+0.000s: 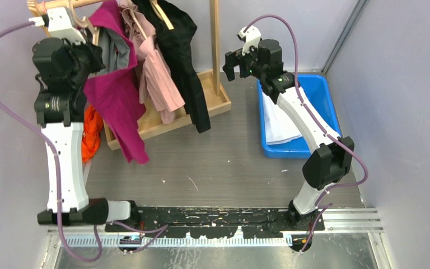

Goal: Remove the skirt from the hanger
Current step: Pick up the hanger from the clothesline.

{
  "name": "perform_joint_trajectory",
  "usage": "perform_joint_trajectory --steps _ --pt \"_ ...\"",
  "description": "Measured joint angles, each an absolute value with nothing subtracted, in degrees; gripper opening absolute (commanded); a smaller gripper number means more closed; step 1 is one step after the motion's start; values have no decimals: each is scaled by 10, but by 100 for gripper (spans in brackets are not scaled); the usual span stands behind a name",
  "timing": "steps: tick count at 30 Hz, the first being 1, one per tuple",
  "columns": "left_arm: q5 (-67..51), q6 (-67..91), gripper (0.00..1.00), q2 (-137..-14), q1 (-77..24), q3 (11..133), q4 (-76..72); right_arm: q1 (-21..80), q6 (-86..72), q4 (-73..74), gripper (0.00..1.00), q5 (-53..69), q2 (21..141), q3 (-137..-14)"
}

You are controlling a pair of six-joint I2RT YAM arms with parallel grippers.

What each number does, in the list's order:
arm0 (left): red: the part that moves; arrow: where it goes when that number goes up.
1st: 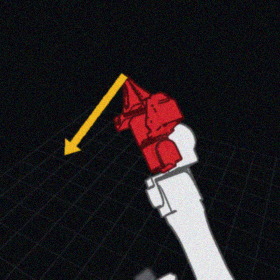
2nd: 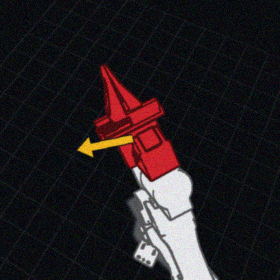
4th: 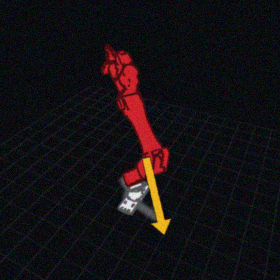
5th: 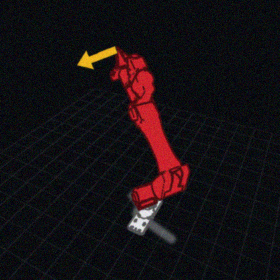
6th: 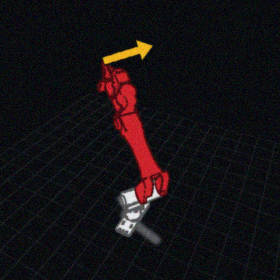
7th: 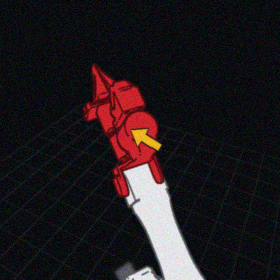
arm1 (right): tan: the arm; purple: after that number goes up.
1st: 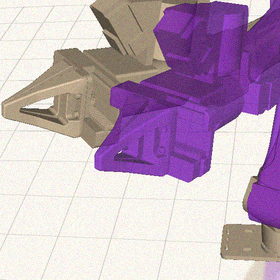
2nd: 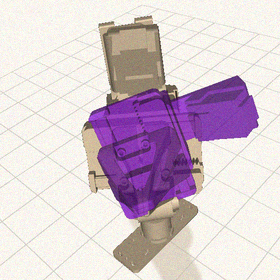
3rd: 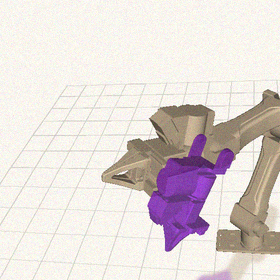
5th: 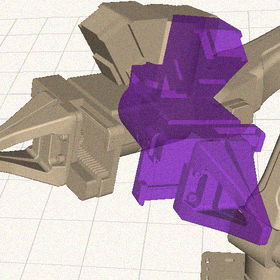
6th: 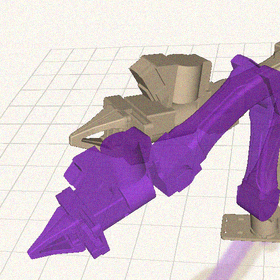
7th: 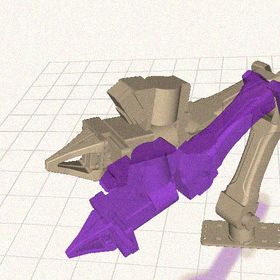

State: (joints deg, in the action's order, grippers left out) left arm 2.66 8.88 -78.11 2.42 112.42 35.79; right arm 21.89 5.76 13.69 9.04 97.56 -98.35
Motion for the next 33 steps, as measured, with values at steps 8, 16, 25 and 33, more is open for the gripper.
perform_joint_trajectory --steps 8,16,25,33 --pt "-73 115 0 -639 24 1024 407 219 50 150 95 138 976 -985" --pt "-166 148 0 -543 23 960 421 263 50 220 96 182 972 -1038" --pt "-224 156 0 -502 23 902 453 362 41 274 95 211 920 -1087" --pt "-241 158 0 -489 22 864 459 409 15 291 97 209 904 -1152"
